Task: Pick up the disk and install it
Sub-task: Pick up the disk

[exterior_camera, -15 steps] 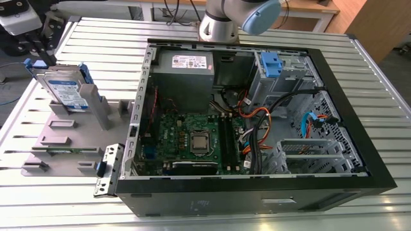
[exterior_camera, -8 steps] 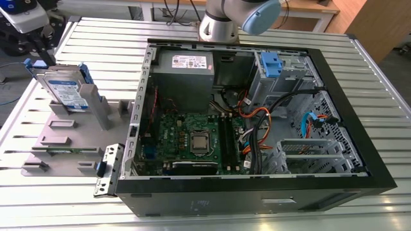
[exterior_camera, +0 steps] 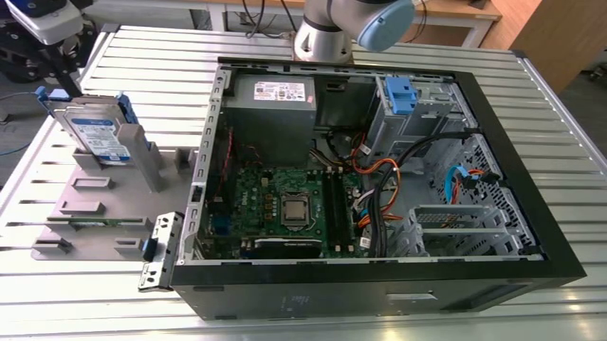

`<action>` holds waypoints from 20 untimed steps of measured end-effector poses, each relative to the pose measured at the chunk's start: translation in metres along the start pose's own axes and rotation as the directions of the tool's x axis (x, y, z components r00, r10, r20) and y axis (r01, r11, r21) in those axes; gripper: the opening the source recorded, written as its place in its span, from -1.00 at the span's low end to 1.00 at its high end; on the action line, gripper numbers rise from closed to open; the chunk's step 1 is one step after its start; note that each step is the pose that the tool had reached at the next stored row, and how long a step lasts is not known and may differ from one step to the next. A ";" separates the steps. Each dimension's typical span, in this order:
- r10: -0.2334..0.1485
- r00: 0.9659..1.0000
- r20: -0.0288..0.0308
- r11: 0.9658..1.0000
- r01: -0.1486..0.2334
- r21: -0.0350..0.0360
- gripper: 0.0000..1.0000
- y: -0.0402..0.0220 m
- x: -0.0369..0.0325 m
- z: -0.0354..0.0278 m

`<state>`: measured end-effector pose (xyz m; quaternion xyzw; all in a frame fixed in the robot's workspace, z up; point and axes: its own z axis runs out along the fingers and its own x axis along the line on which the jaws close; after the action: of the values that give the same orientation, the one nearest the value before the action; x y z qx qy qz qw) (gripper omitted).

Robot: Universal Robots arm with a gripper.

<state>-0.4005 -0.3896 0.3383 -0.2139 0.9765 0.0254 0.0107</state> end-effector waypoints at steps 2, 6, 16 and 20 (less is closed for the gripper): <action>-0.036 0.999 -0.002 0.999 0.036 -0.001 -0.79 0.0000 0.0000 0.0000; -0.109 0.994 -0.005 0.994 0.109 -0.004 -0.79 0.0000 0.0000 0.0001; -0.286 0.958 -0.012 0.958 0.285 -0.011 -0.79 0.0000 0.0000 0.0004; -0.355 0.935 -0.014 0.935 0.355 -0.014 -0.79 0.0000 0.0000 0.0005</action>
<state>-0.4005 -0.3896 0.3378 -0.3868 0.9217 0.0269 0.0059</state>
